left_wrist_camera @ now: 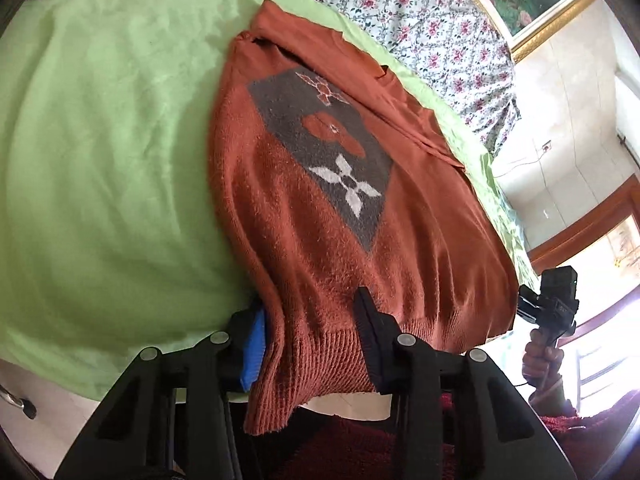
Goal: Fold small clothes
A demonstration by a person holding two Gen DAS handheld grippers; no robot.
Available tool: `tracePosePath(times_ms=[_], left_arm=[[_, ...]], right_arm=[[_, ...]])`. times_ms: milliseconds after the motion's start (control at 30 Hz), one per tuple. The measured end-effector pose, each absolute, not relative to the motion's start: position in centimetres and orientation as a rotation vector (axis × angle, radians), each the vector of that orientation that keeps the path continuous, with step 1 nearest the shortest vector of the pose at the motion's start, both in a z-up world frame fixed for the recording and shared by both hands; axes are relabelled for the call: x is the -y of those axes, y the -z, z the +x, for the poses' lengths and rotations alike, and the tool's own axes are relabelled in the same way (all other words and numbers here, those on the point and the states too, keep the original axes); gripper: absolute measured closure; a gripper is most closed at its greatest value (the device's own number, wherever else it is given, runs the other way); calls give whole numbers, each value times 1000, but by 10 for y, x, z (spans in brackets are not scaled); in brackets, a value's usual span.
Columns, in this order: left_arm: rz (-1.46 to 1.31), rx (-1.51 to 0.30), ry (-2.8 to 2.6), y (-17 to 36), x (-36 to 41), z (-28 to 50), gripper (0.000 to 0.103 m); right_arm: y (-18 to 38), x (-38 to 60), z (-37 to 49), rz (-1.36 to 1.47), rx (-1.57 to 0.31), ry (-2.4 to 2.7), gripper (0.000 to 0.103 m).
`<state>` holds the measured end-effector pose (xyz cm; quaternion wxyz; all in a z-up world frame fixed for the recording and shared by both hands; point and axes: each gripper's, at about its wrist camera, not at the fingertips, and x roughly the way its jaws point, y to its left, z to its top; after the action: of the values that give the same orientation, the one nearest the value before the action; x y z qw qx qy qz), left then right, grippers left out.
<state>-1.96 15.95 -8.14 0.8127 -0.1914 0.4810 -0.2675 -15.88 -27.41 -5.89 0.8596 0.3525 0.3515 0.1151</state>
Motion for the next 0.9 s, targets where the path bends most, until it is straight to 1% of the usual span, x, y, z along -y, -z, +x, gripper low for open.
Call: tracePosePath(times_ms=[167, 200, 267, 300, 367, 500, 667, 900], left_arm=[[-434, -1038, 609, 83, -164, -17, 64], [-437, -1038, 610, 83, -163, -16, 67], [-420, -1032, 595, 84, -164, -15, 85], [-409, -1030, 581, 84, -163, -15, 94], [-407, -1019, 570, 82, -163, -16, 94], [-409, -953, 562, 65, -163, -23, 95], [-418, -832, 554, 30, -157, -15, 96], [-463, -664, 542, -20, -150, 41, 96]], right_arm=[[57, 269, -163, 691, -797, -261, 66], [57, 269, -165, 687, -802, -258, 67], [58, 267, -167, 682, -810, -251, 68], [59, 265, -167, 679, -801, -240, 77], [61, 264, -164, 672, -799, -212, 94], [53, 263, -164, 679, -747, -192, 95], [19, 279, -160, 694, -604, -199, 95], [-18, 302, -126, 665, -478, -143, 95]])
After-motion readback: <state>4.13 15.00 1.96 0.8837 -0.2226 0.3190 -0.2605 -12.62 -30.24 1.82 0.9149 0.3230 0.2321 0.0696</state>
